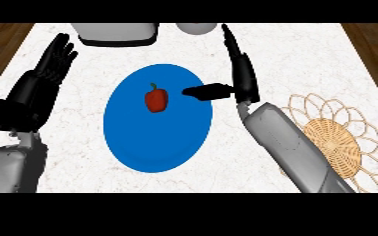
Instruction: Pick the bell pepper from the placemat and place it in the plate
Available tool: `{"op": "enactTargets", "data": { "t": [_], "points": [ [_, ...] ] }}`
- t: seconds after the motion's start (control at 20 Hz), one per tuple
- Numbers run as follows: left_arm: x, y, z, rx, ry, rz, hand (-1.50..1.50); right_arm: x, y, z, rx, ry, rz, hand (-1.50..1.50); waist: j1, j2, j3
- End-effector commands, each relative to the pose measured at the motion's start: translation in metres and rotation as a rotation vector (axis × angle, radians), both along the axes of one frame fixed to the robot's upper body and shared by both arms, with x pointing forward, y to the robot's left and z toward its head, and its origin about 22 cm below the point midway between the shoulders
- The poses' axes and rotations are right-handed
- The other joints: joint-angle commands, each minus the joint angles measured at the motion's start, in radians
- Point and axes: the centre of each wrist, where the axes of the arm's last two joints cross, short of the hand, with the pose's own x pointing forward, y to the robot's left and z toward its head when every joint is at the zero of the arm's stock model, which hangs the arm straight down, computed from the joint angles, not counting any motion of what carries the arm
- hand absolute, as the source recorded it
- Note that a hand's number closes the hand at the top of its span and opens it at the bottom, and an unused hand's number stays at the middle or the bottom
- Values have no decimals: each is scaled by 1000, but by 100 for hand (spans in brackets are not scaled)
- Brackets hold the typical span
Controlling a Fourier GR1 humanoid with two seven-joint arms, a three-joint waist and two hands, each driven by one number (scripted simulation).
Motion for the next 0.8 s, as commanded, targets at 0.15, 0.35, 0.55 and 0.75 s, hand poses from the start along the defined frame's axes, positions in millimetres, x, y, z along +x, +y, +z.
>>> {"op": "enactTargets", "data": {
  "t": [0.15,0.35,0.55,0.75],
  "points": [
    [-3,8,3,3,-9,11,0,-19,-85,7,-34,-34,31,-150,-8,-2,0],
    [11,7,-17,0,3,9,0,-15,-125,7,-41,-34,25,-150,-6,1,0],
    [11,-6,-6,3,1,-1,0,-35,-141,-19,-63,-22,35,-150,-4,1,0],
    [12,-13,6,4,12,4,0,-44,-173,-10,-132,-65,-13,-150,-6,-1,0]
  ]
}}
